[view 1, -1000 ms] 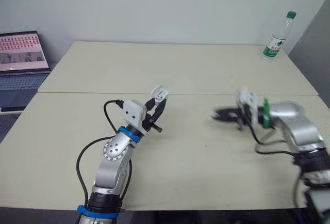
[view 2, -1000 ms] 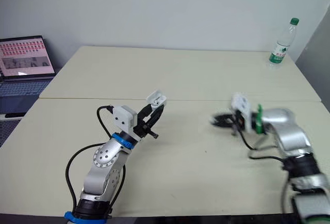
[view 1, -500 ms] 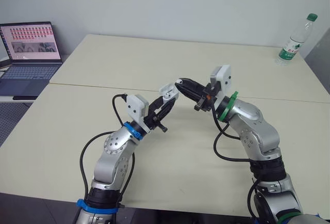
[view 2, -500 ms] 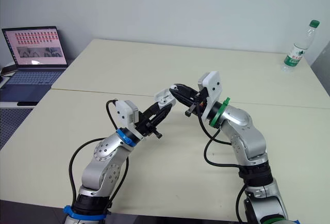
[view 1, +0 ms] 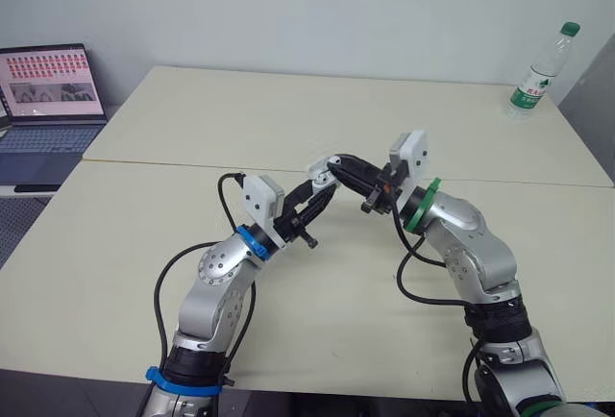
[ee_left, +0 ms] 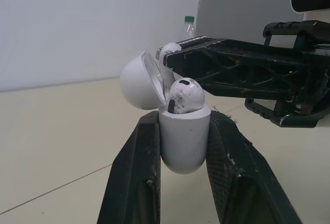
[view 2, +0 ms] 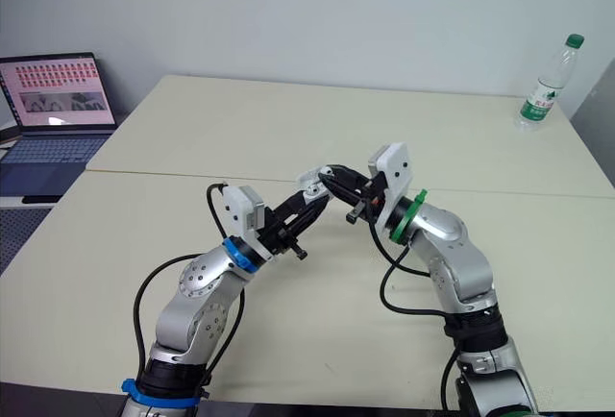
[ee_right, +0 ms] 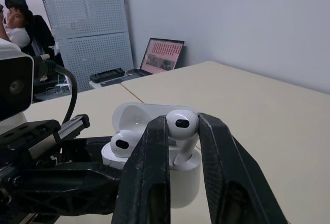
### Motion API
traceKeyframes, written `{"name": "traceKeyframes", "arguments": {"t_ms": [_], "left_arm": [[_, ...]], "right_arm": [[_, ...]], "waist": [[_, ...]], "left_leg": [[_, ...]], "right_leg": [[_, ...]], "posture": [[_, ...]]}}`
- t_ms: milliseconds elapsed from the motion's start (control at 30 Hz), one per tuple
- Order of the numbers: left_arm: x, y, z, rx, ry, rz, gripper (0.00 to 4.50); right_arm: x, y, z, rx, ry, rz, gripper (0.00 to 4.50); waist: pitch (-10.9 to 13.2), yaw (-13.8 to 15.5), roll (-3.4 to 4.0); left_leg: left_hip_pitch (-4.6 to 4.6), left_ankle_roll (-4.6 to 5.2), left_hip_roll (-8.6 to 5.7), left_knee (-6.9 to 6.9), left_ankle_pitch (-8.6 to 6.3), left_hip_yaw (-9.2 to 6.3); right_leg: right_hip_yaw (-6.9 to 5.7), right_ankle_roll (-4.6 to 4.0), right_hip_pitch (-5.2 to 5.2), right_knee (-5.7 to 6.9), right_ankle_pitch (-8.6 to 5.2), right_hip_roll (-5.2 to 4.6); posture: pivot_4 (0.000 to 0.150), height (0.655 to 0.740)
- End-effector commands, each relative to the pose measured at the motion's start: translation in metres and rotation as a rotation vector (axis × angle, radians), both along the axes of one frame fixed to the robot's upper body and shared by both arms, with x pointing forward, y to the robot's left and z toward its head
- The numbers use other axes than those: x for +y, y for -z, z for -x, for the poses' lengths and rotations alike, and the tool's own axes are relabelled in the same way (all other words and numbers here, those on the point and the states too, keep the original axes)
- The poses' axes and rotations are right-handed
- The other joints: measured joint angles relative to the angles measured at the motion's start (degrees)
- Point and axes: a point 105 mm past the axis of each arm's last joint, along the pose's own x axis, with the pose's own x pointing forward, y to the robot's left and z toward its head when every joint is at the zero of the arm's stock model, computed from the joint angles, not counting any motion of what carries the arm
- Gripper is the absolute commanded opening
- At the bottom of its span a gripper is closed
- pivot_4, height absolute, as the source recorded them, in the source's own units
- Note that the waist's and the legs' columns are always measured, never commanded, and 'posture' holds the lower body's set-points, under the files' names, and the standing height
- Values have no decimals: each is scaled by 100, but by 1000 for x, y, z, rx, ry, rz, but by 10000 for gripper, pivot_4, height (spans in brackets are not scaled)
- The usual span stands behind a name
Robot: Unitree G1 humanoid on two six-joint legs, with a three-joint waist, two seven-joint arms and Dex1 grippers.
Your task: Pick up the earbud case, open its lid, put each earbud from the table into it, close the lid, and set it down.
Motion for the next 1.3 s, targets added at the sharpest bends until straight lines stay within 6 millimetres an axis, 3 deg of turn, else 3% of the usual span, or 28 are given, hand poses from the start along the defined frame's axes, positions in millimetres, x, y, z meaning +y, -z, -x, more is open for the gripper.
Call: {"name": "traceKeyframes", "arguments": {"t_ms": [33,233,467,633,733,900,1033,1167,1300], "left_arm": [[-3,-20,7,-75,21,25,8396],[-3,-22,7,-79,26,27,8396],[-4,-22,7,-79,29,27,8396],[-5,-21,6,-77,24,26,8396],[-3,-17,7,-67,24,17,8396],[-4,-7,13,-52,92,-57,8396],[-9,2,20,-57,174,-143,8396],[-14,10,22,-69,220,-228,8396],[-15,12,22,-67,218,-258,8396]], "right_arm": [[-1,-5,6,-40,-10,5,4288],[-2,1,7,-43,-13,39,4288],[-4,-4,8,-40,-28,17,29072],[-12,-20,19,5,-136,-76,29072],[-29,-30,23,34,-171,-87,29072],[-54,-31,-5,103,-76,33,29072],[-53,-13,-42,152,23,177,15760],[-30,0,-50,174,-42,269,827],[-15,-4,-36,162,-166,308,827]], "waist": [[0,-1,0],[0,-3,0],[0,-4,0],[0,-3,0],[0,-1,0],[0,-14,0],[-1,-48,2],[0,-39,2],[0,-22,3]], "left_leg": [[0,0,0,0,0,0],[0,0,0,0,0,2],[1,0,0,0,0,2],[0,0,-1,0,0,2],[-1,0,-2,0,0,2],[6,0,-1,-1,0,6],[20,1,5,-6,0,22],[17,1,8,-12,0,24],[5,2,4,-13,-1,25]], "right_leg": [[0,0,0,0,0,0],[2,0,0,0,0,0],[2,0,0,0,0,0],[2,0,1,0,0,0],[2,0,1,-1,0,-1],[5,0,3,0,0,1],[21,0,4,2,0,11],[25,-2,1,0,-1,15],[24,-3,-6,-5,-2,4]], "posture": [[1500,7400],[1500,7400],[1500,7400],[1500,7400],[1500,7400],[1500,7400],[1500,7400],[1500,7400],[1500,7400]]}}
